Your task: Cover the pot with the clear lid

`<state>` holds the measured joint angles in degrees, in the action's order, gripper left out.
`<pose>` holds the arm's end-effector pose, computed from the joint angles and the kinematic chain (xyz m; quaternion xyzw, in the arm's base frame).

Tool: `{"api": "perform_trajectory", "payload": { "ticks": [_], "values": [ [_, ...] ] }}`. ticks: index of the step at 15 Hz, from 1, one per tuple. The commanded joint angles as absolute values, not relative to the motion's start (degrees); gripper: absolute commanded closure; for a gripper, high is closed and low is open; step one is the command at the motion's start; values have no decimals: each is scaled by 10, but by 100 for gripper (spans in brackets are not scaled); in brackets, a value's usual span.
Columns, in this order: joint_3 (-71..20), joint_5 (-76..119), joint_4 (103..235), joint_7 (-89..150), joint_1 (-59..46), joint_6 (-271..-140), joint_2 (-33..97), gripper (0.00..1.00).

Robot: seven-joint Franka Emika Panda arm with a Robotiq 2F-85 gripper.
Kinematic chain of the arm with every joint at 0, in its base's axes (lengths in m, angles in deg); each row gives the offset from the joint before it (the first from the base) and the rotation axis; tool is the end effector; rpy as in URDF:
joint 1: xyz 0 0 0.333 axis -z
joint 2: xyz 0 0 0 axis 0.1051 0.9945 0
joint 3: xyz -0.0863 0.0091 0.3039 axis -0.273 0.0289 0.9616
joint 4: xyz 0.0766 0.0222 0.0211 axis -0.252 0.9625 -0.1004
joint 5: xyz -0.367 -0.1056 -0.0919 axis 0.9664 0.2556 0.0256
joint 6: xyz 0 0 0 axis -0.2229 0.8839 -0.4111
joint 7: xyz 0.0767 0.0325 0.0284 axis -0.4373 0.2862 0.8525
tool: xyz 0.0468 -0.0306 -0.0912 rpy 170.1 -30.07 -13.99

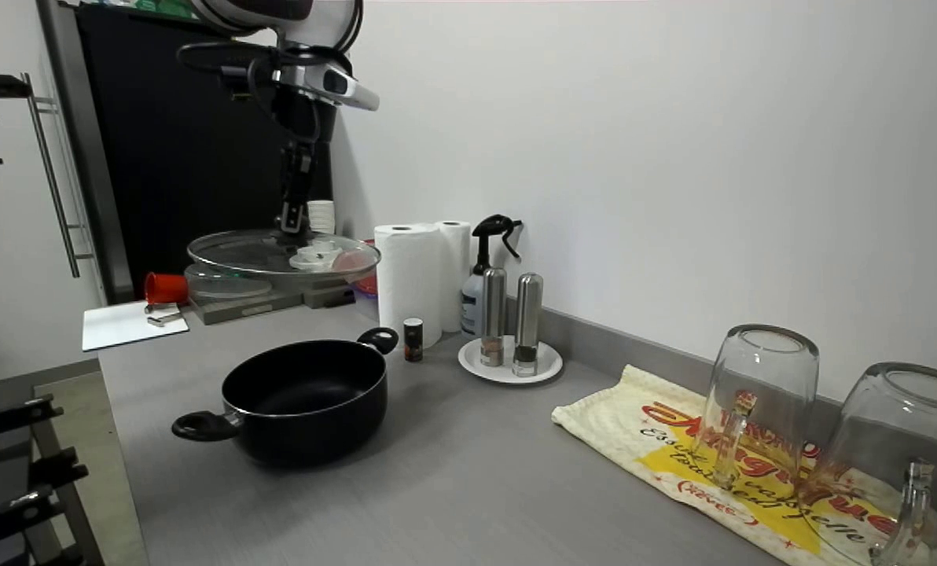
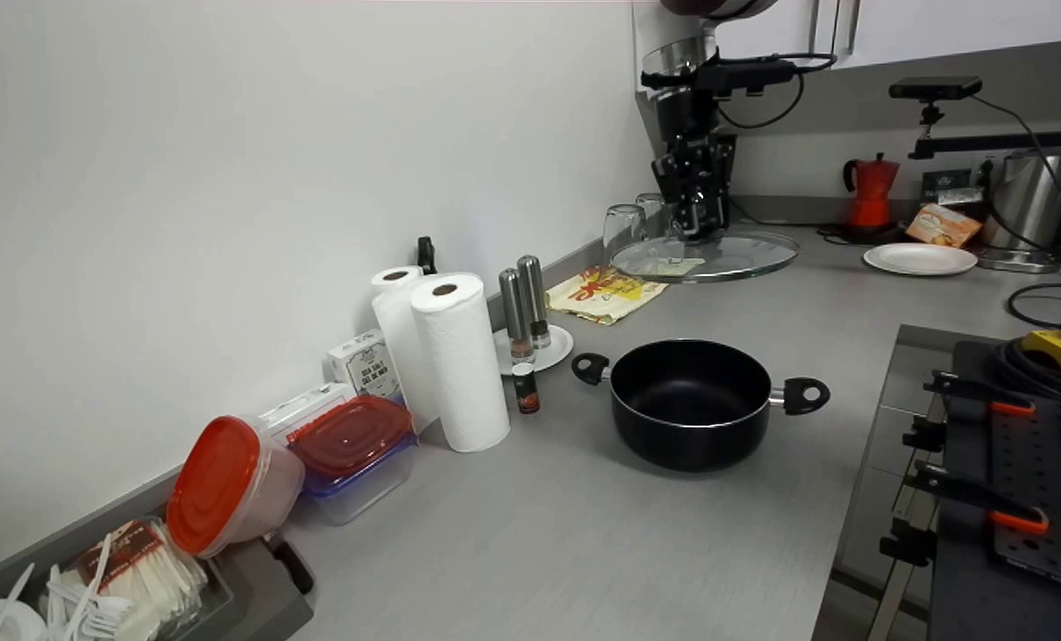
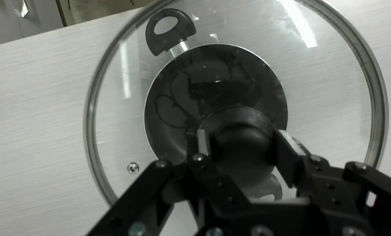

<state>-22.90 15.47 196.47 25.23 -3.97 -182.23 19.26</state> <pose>0.5307 -0.0288 0.3798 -0.9859 0.1298 0.1042 0.0170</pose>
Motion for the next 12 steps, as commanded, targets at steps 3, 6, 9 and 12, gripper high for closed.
{"api": "perform_trajectory", "payload": {
  "ticks": [3,6,9,12],
  "values": [
    [-227,172,1934,243,-50,-1815,238,75],
    [-229,167,1935,245,-49,-1817,252,75],
    [-231,158,1937,244,-47,-1827,265,75],
    [-232,147,1942,237,-46,-1856,278,75]
  ]
}}
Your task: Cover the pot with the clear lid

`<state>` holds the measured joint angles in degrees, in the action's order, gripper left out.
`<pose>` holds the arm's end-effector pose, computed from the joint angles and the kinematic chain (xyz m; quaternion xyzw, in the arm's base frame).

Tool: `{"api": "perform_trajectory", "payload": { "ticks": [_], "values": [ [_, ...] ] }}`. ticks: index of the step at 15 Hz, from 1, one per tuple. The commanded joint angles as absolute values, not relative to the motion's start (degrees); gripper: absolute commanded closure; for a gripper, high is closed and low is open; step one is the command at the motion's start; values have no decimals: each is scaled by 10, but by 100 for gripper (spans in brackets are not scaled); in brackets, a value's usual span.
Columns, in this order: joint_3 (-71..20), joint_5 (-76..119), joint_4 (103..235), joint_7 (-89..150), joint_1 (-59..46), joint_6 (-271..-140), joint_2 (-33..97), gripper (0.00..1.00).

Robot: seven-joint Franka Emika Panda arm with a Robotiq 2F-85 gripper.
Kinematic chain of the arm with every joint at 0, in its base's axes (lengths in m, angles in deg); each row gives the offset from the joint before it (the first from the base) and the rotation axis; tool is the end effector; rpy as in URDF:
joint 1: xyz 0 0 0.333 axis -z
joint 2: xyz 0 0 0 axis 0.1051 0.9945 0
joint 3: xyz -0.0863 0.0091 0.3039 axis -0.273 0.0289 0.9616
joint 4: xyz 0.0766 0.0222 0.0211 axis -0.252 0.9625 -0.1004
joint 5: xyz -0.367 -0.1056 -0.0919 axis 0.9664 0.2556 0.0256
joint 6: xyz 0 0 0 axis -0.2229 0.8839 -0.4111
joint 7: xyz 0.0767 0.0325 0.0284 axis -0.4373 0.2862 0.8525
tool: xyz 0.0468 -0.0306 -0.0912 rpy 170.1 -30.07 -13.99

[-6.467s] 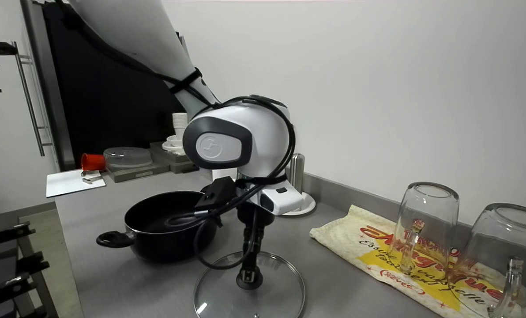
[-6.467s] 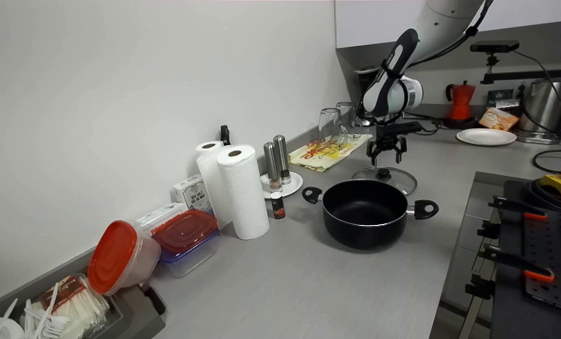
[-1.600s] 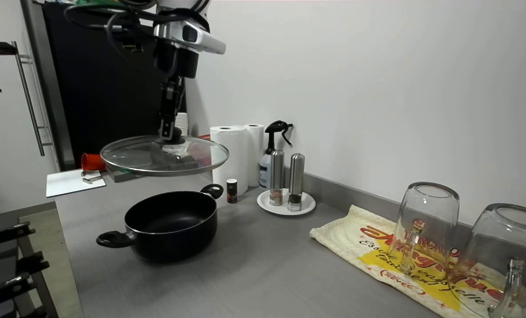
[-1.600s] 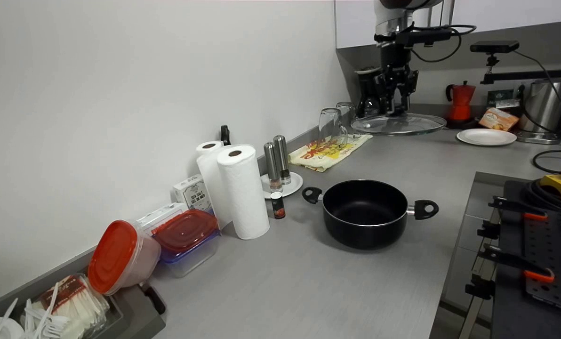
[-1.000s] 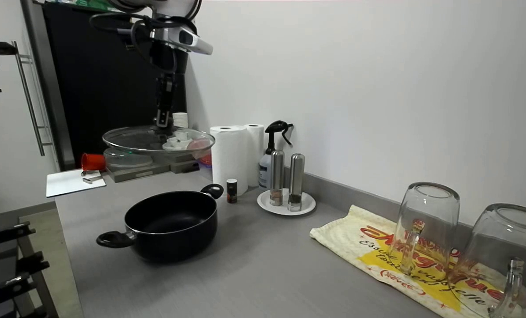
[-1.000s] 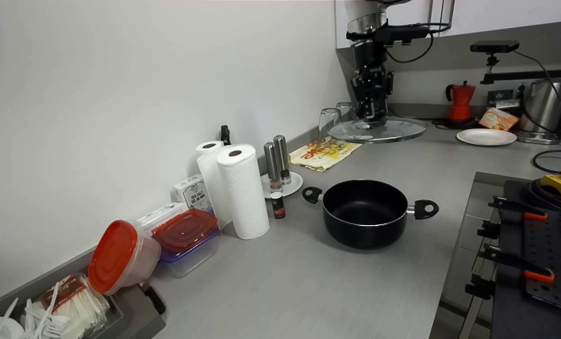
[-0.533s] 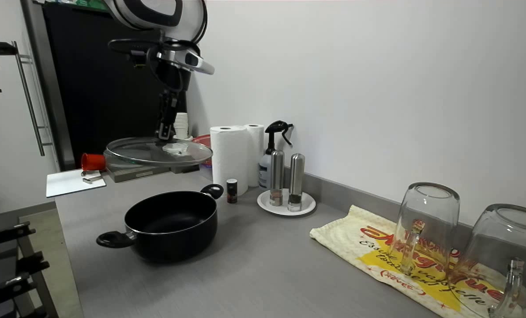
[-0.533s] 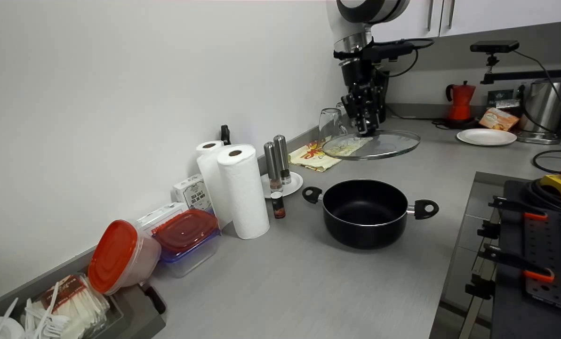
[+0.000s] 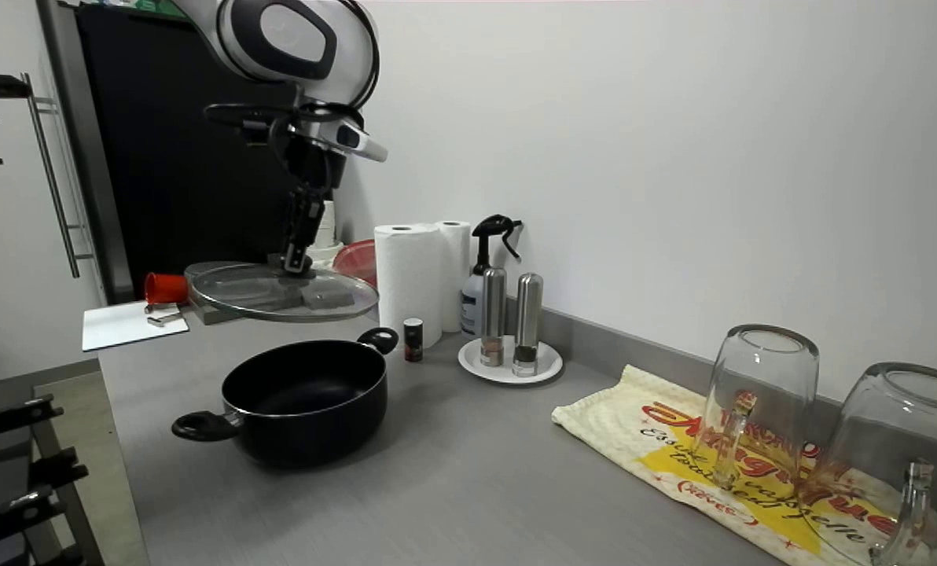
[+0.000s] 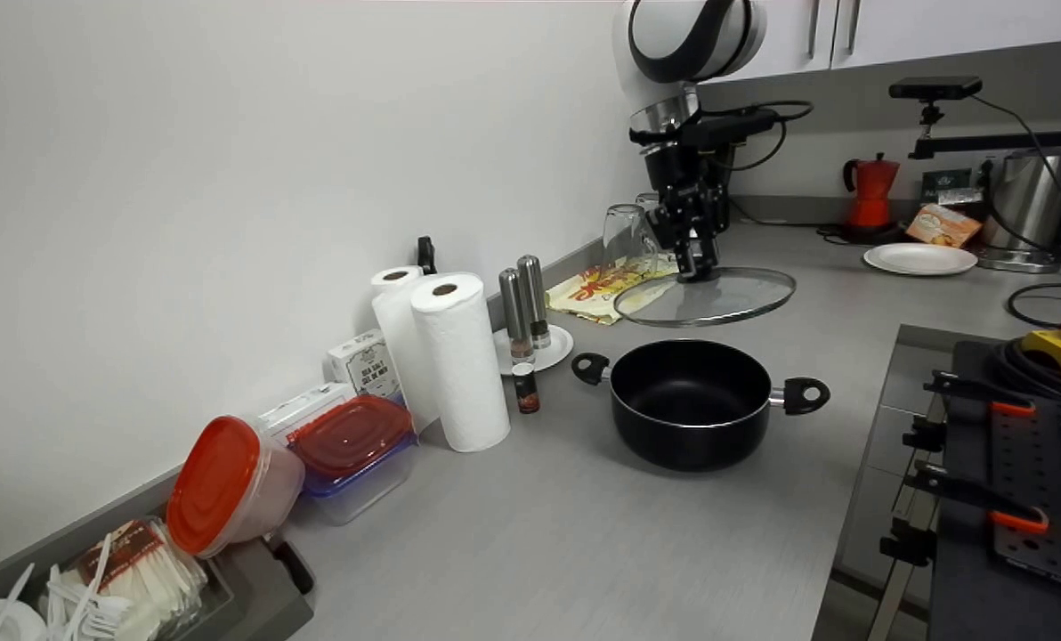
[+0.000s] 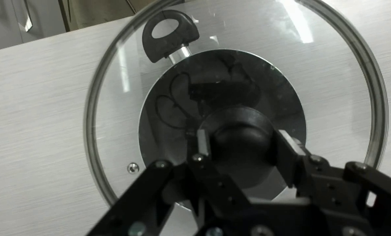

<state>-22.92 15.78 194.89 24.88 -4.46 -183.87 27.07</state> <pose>0.5446 -0.0256 0.3195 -0.9812 0.1285 0.1437 0.0088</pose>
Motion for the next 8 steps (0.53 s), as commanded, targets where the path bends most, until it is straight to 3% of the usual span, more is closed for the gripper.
{"api": "perform_trajectory", "payload": {
  "ticks": [1,8],
  "values": [
    [-233,142,1944,234,-46,-1869,281,75],
    [-235,138,1961,215,-48,-1935,296,75]
  ]
}}
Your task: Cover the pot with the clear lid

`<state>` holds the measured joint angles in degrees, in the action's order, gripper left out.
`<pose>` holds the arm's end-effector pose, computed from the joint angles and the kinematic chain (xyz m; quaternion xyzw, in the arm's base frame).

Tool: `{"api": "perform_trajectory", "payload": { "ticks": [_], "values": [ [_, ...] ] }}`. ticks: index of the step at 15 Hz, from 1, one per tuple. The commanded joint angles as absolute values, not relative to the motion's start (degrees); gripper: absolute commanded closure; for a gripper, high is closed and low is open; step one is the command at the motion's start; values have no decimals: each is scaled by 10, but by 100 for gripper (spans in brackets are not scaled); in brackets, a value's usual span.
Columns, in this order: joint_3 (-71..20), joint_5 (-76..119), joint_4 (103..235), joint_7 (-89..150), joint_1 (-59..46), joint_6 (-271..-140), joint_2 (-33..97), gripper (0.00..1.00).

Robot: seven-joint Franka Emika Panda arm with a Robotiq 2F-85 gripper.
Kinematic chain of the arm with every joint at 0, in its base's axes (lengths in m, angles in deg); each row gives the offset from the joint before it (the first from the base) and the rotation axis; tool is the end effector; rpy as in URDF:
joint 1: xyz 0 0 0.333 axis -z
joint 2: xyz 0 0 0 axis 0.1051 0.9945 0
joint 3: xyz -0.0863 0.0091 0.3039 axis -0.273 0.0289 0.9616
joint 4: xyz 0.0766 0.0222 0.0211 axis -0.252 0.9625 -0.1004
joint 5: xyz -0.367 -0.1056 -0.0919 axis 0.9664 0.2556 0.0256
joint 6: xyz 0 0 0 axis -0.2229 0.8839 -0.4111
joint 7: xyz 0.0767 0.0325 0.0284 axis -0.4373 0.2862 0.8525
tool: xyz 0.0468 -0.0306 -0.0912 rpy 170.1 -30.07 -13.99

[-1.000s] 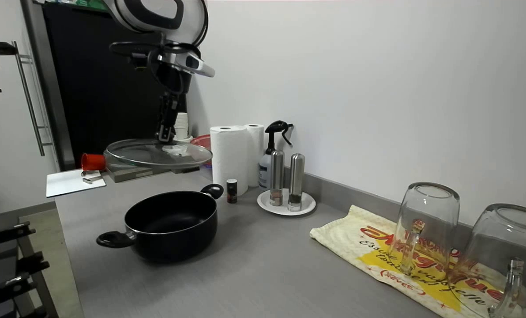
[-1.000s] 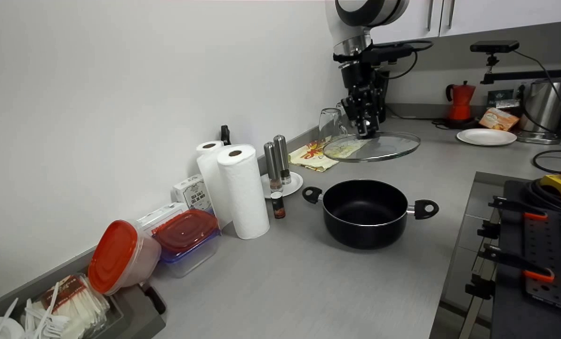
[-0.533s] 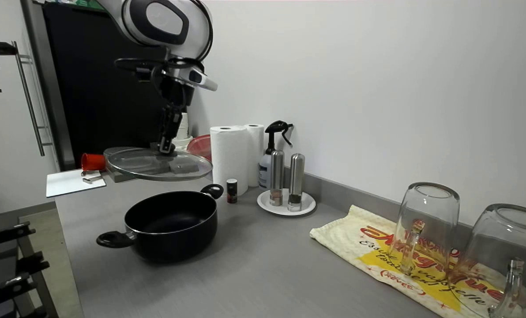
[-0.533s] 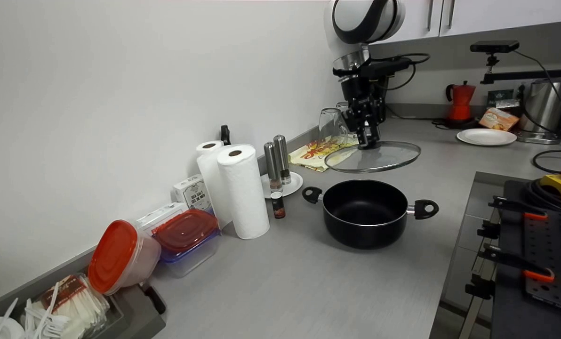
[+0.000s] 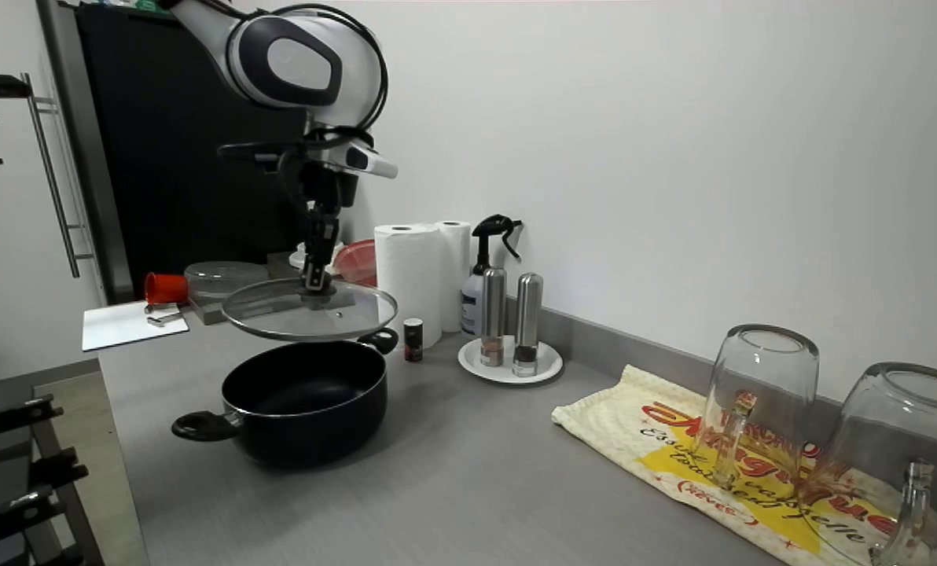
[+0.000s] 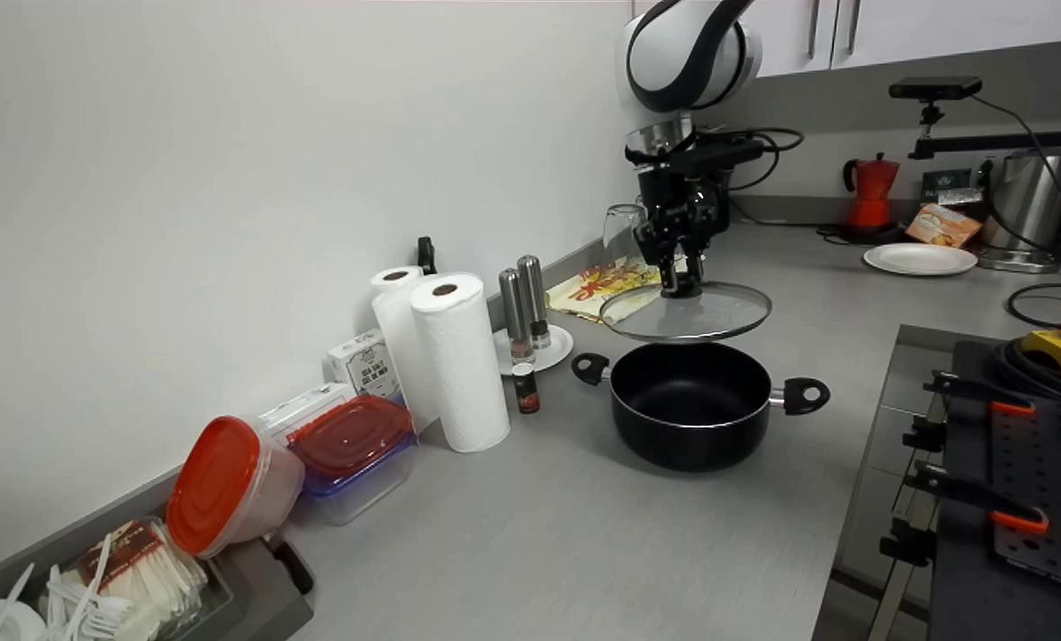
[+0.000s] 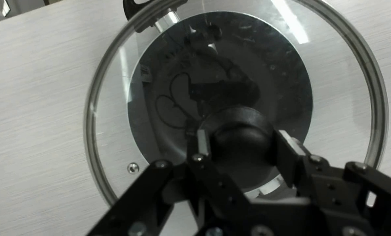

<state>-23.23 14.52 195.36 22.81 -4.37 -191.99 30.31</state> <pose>0.5581 -0.0301 0.2934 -0.9815 0.1586 0.1061 0.0157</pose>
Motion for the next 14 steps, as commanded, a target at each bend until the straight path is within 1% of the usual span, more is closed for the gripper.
{"api": "perform_trajectory", "payload": {
  "ticks": [1,14],
  "values": [
    [-235,137,1965,213,-49,-1939,296,75],
    [-230,134,1968,181,-64,-1954,344,75]
  ]
}}
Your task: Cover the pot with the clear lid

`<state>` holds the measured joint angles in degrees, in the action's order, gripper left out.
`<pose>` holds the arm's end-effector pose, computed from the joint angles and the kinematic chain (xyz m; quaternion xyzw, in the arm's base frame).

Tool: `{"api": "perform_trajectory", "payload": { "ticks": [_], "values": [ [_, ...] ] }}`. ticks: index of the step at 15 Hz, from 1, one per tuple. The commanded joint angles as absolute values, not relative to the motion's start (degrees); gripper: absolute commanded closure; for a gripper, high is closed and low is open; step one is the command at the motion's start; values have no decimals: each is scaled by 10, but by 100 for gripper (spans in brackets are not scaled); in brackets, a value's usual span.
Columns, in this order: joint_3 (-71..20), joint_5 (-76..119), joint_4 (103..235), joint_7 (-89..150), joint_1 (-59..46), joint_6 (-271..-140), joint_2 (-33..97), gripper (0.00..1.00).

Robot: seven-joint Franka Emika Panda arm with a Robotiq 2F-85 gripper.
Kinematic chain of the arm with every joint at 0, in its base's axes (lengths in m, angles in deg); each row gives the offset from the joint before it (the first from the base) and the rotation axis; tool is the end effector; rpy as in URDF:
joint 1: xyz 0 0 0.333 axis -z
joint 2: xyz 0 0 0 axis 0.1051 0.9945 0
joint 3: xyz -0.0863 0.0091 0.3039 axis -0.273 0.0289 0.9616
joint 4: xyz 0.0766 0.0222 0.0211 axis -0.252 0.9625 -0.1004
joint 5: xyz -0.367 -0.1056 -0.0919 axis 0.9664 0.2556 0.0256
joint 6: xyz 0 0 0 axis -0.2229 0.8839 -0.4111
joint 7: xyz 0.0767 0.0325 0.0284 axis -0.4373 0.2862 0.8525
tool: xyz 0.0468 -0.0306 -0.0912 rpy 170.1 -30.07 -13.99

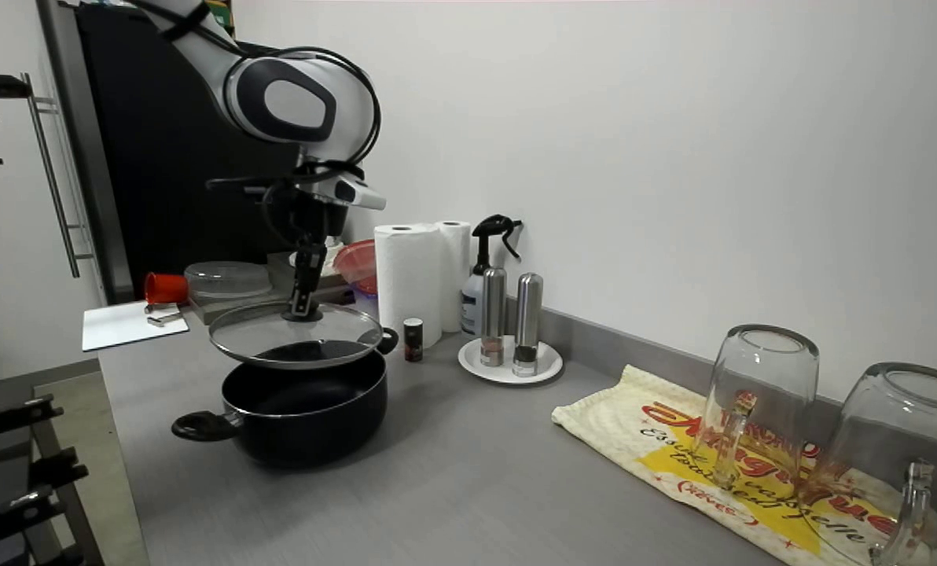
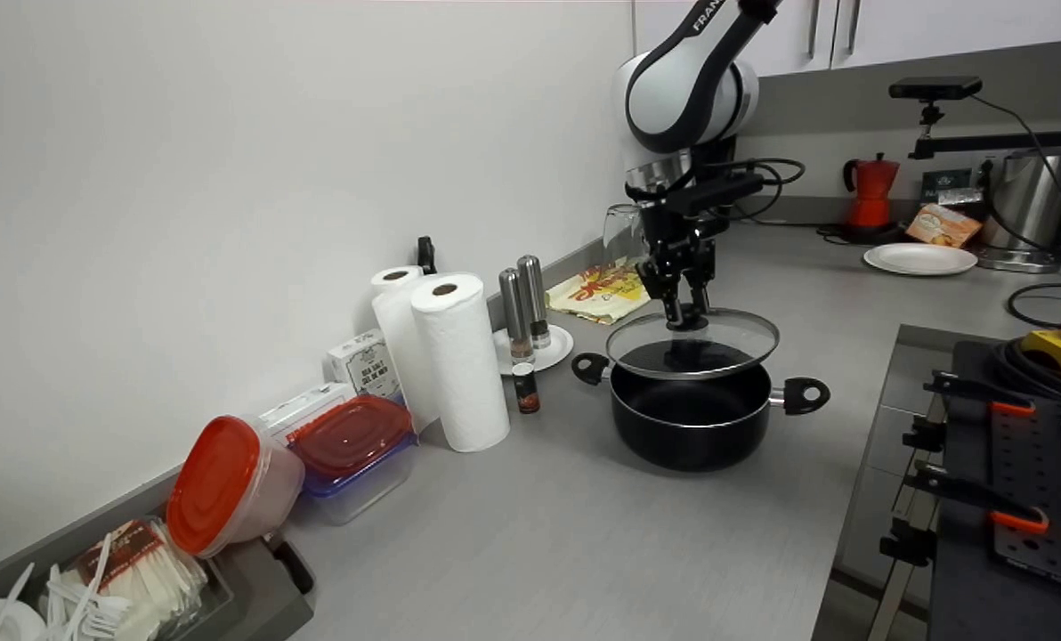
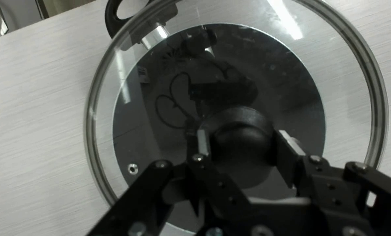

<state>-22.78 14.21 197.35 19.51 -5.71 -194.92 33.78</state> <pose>0.5495 -0.0128 0.2495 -0.9761 0.1748 0.1285 0.0090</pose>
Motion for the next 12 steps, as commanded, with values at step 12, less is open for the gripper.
{"api": "perform_trajectory", "payload": {
  "ticks": [12],
  "values": [
    [-240,135,1971,169,-63,-2004,360,75]
  ]
}}
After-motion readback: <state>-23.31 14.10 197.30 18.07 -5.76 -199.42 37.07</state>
